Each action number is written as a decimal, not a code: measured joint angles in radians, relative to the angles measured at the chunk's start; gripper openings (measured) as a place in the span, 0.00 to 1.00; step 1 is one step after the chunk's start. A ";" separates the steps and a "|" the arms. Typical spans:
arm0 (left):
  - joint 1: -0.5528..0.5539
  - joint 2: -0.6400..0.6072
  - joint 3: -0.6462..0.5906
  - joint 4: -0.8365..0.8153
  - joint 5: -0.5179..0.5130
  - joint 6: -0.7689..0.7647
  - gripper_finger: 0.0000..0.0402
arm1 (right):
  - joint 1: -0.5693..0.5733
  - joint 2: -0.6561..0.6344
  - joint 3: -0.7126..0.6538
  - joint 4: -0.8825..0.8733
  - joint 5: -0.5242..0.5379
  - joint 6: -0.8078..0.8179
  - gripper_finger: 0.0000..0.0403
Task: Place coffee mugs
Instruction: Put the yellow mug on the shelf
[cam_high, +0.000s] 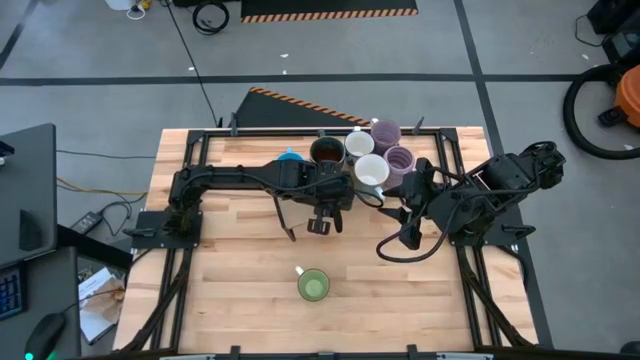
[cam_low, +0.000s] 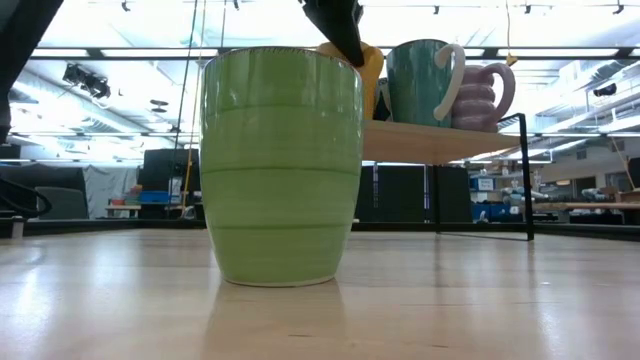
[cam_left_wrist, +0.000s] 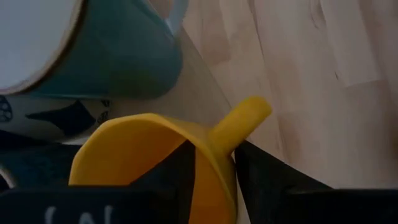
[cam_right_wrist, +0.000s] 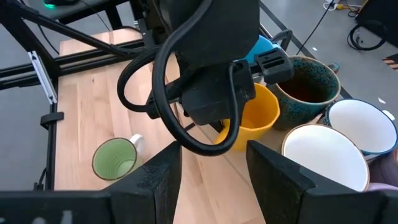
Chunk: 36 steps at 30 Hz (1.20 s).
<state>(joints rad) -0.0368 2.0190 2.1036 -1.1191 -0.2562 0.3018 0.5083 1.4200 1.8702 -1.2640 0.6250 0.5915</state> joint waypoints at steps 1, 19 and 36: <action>0.000 0.001 0.000 0.007 -0.003 0.005 0.30 | 0.000 0.000 0.000 0.000 0.000 0.000 0.46; -0.002 0.001 0.000 0.029 -0.091 -0.003 0.32 | 0.000 0.000 0.000 0.006 0.003 -0.011 0.46; -0.035 -0.017 0.000 0.031 -0.128 -0.028 0.41 | 0.003 0.000 0.000 0.006 0.006 -0.030 0.46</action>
<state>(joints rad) -0.0723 2.0018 2.1033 -1.0886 -0.3839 0.2737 0.5114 1.4197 1.8702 -1.2577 0.6312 0.5611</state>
